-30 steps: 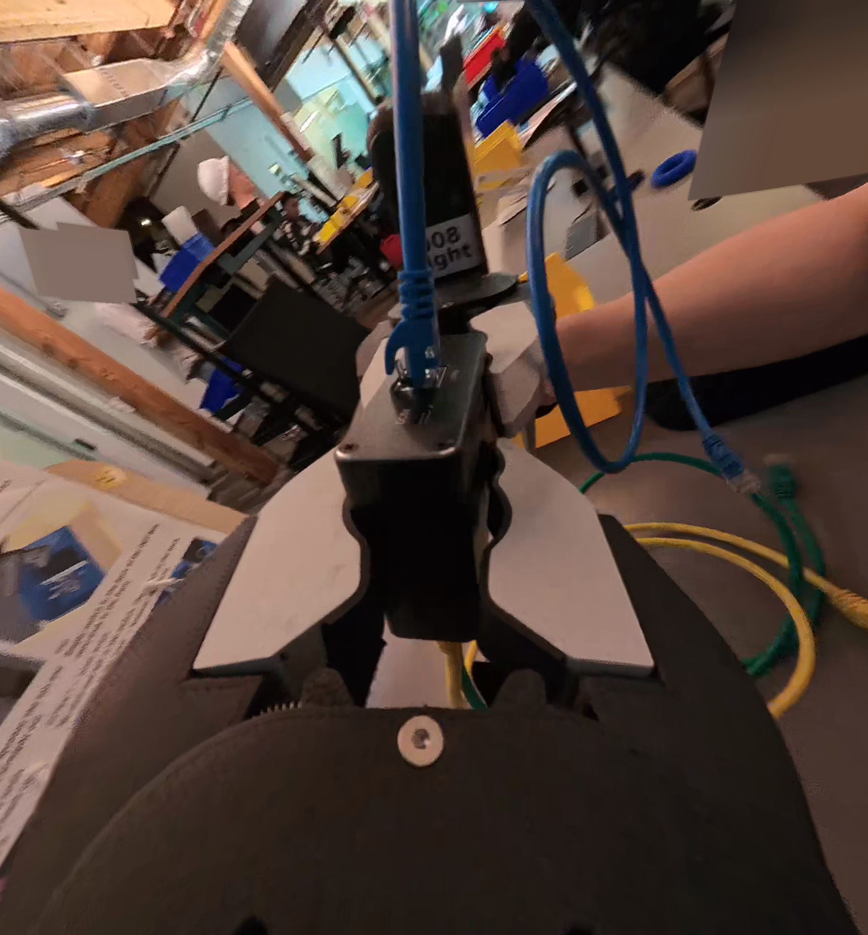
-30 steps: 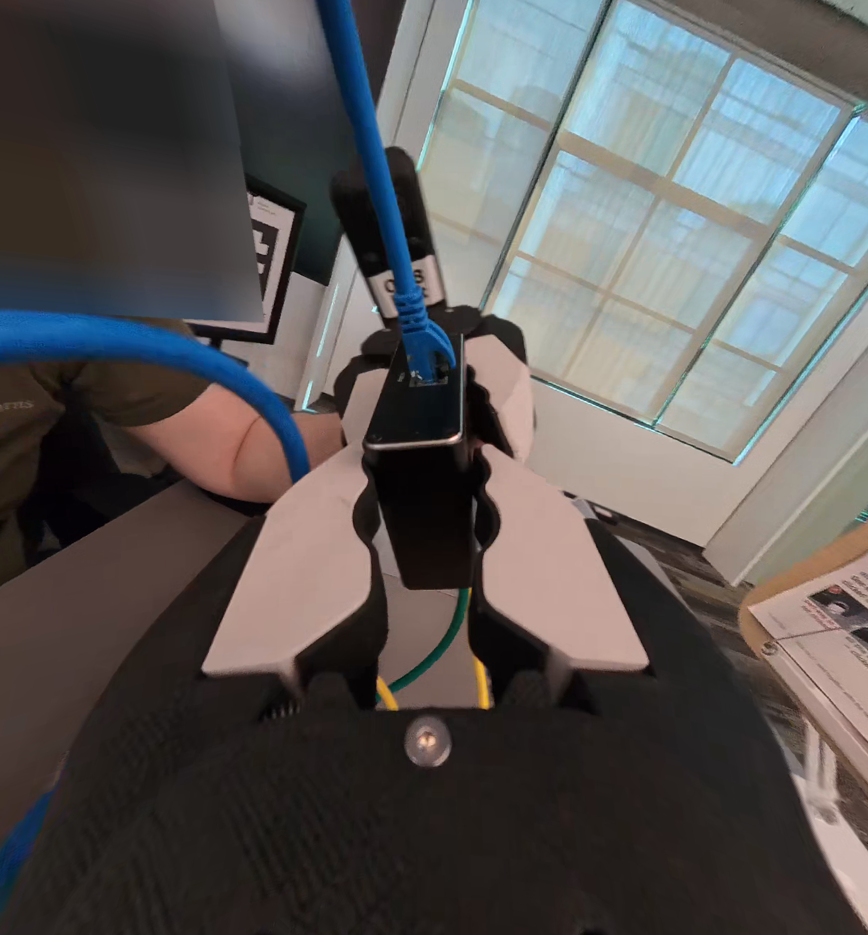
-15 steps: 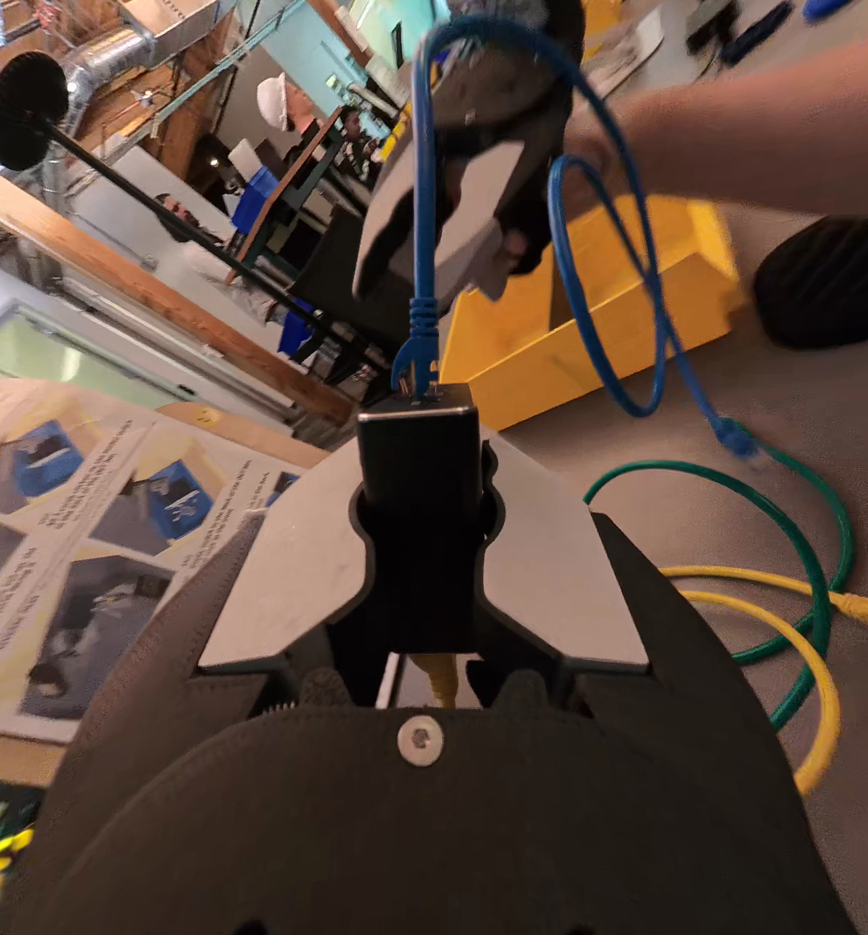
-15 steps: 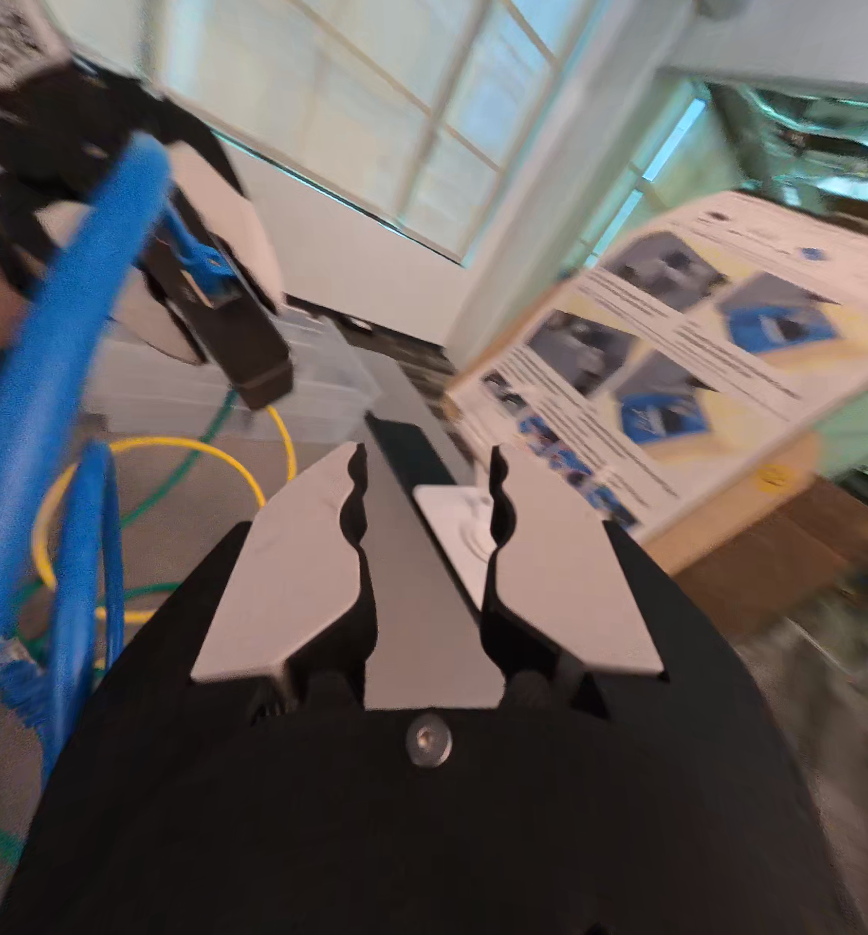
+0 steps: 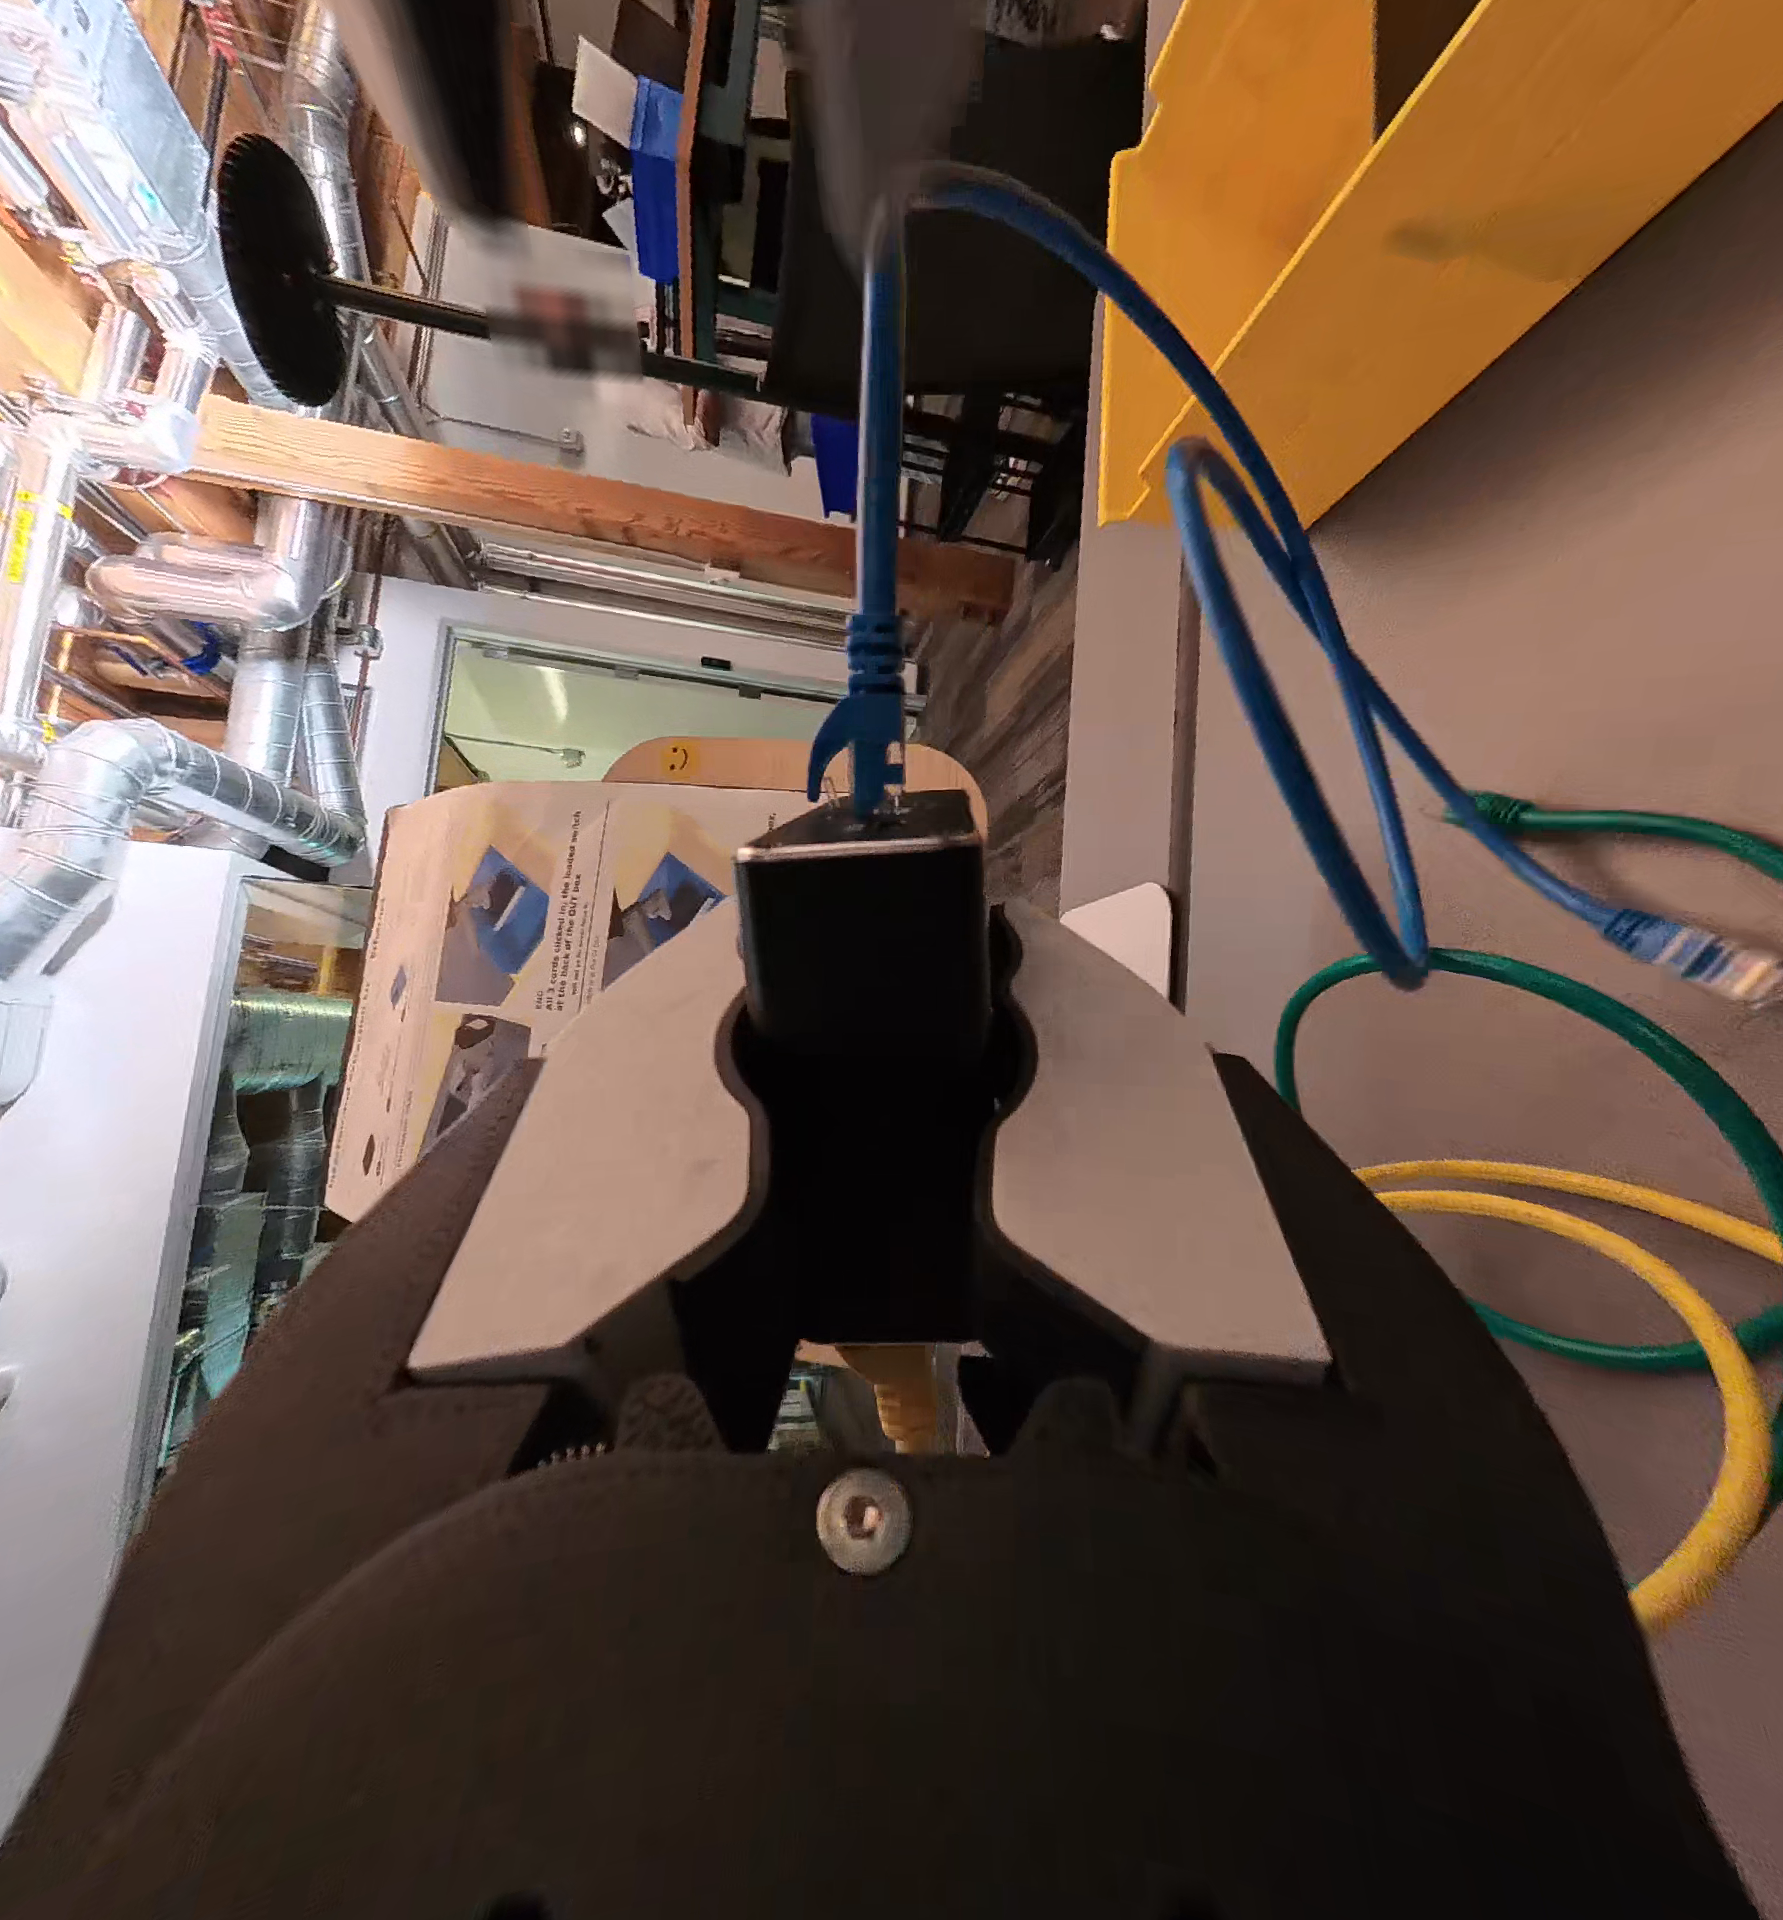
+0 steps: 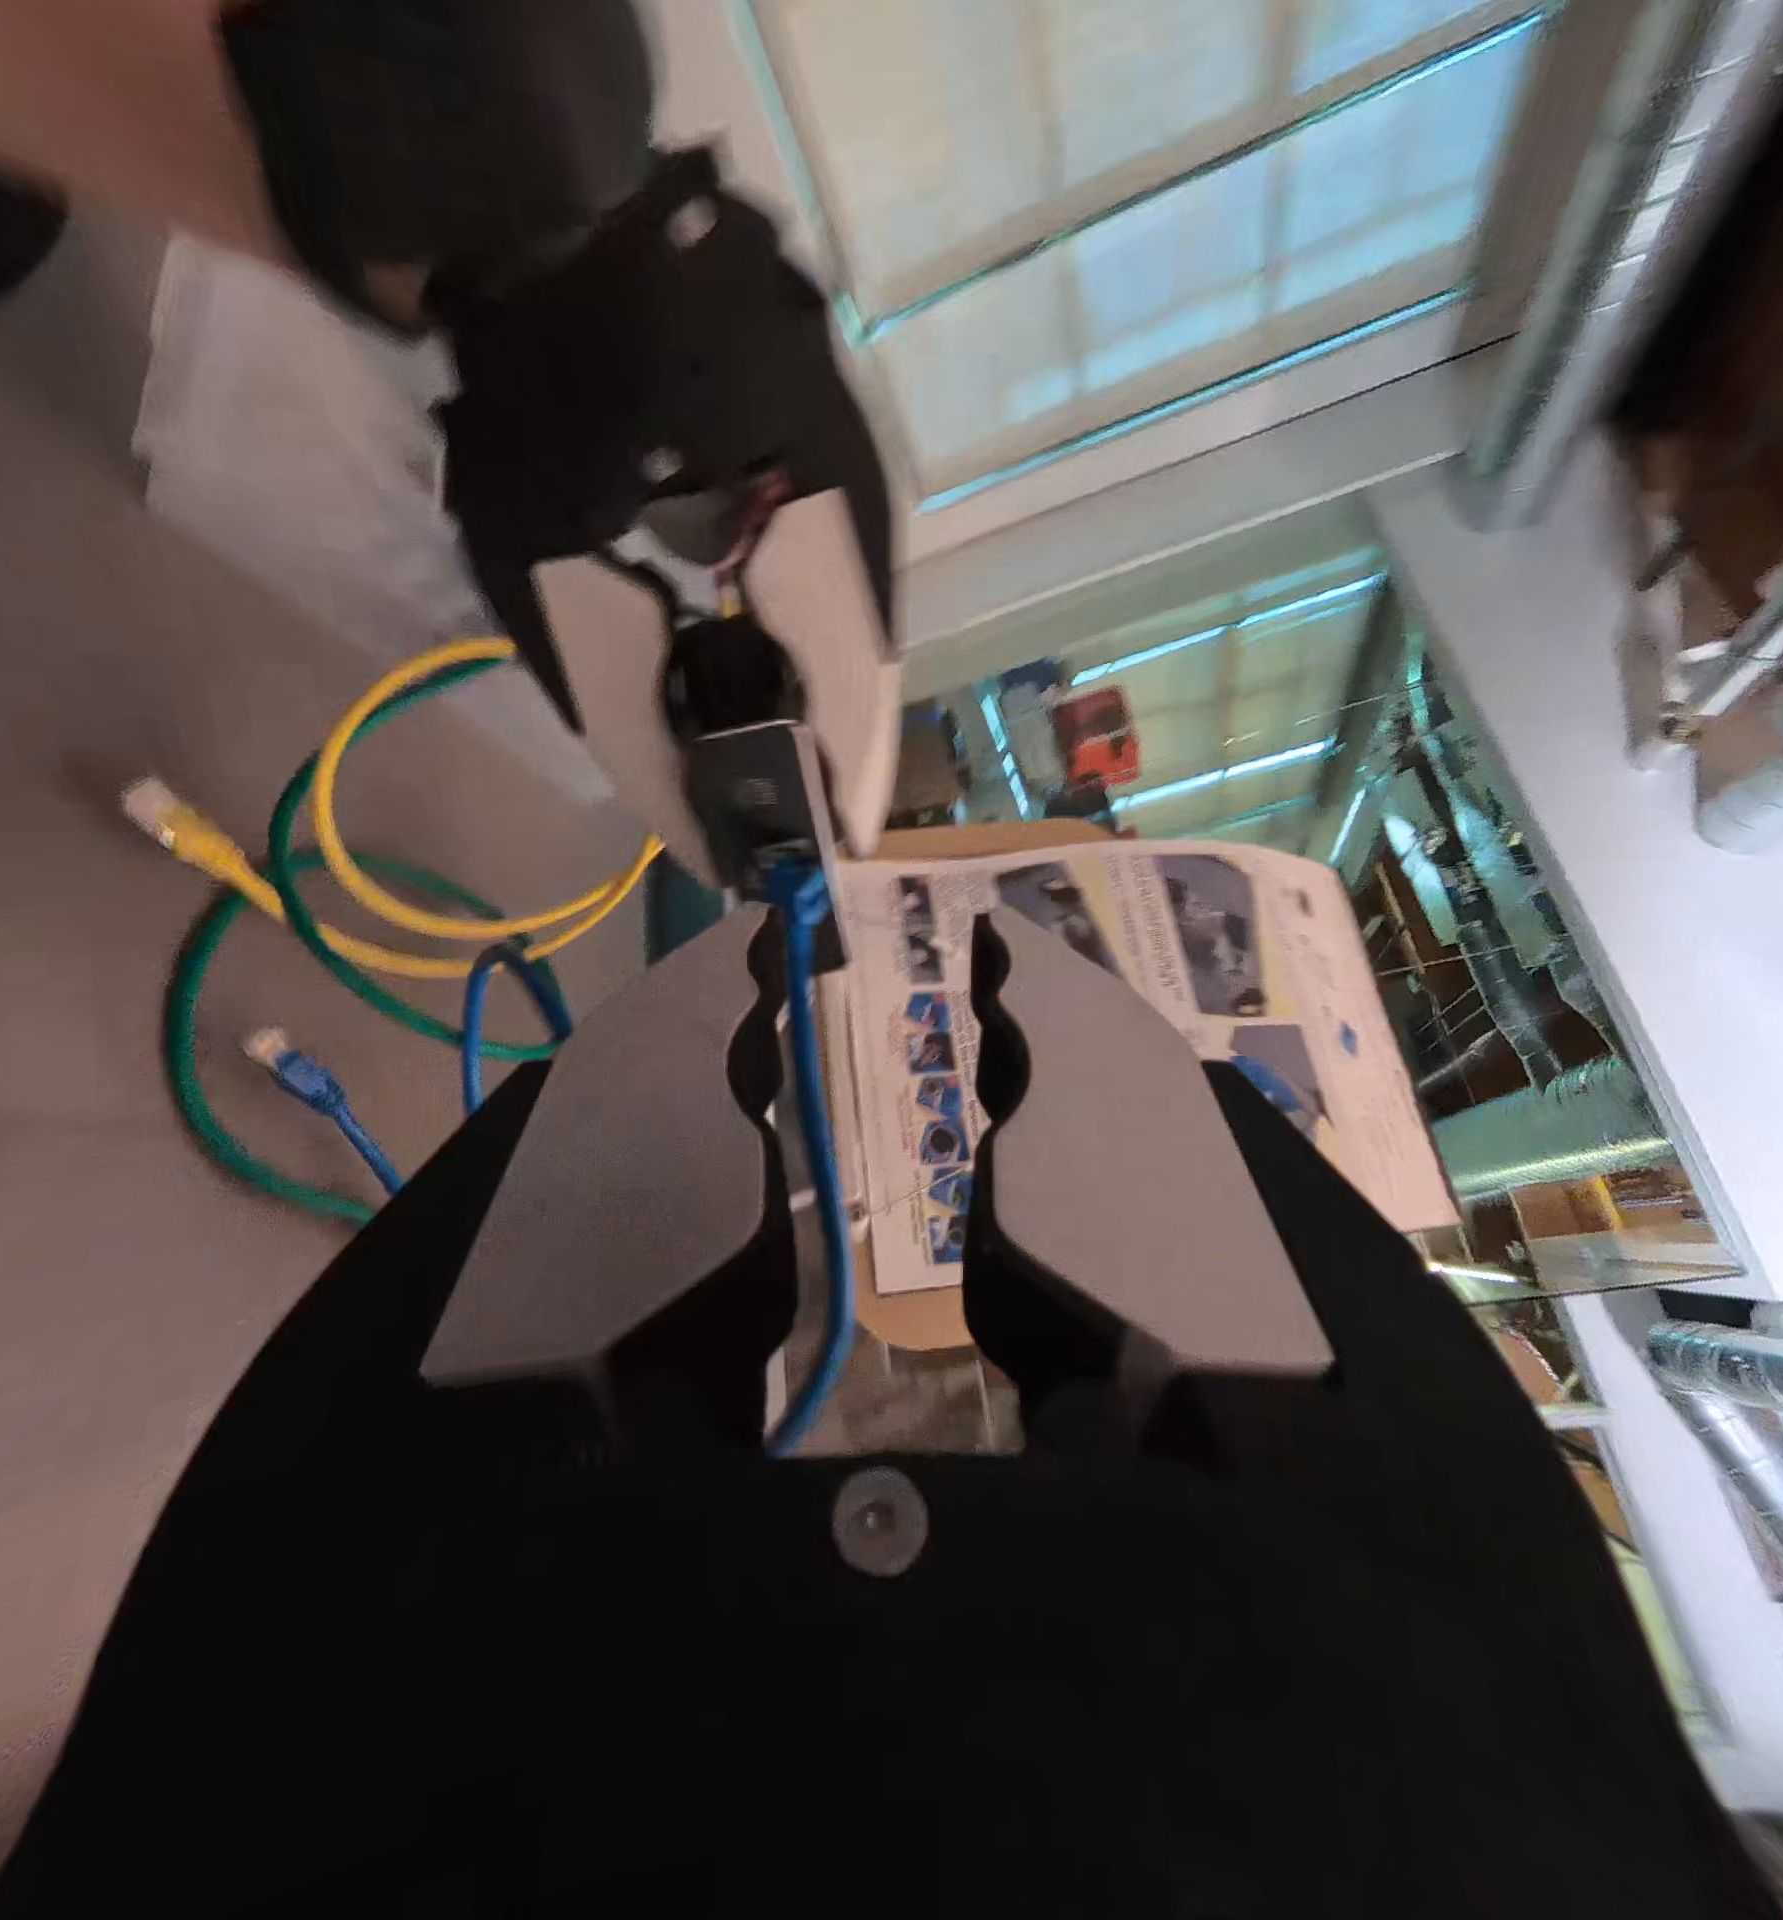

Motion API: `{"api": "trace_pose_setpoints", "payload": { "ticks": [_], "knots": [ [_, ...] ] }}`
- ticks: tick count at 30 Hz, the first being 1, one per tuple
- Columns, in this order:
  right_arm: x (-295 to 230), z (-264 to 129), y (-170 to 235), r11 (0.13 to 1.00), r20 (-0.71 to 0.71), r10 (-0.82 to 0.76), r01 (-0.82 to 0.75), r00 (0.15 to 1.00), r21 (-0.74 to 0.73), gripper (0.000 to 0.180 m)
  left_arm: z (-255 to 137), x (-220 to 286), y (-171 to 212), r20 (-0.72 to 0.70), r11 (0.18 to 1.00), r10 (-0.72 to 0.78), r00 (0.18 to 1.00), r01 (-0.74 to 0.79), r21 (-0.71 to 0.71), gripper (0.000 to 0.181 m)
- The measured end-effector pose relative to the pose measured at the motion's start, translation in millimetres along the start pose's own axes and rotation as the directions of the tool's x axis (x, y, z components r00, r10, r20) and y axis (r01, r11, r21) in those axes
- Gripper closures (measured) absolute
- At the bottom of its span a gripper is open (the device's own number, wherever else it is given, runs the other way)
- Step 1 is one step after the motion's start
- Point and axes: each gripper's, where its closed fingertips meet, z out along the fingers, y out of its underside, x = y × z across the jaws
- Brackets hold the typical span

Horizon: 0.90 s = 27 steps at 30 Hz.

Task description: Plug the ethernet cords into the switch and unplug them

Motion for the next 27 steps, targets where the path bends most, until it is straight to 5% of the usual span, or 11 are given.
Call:
{"api": "trace_pose_setpoints", "payload": {
  "ticks": [6, 27],
  "knots": [
    [-35, 46, 21, 0.990, 0.085, -0.029, 0.041, 0.996, -0.133, 0.148, 0, 3, -3, -0.009, 1.000, 0.025, 1.000, -0.025, -0.015, 0.144],
    [-45, 45, 39, 0.964, 0.128, -0.146, 0.170, 0.981, -0.207, 0.165, 12, 23, -6, -0.093, 0.997, 0.034, 0.995, -0.040, -0.064, 0.144]
  ]
}}
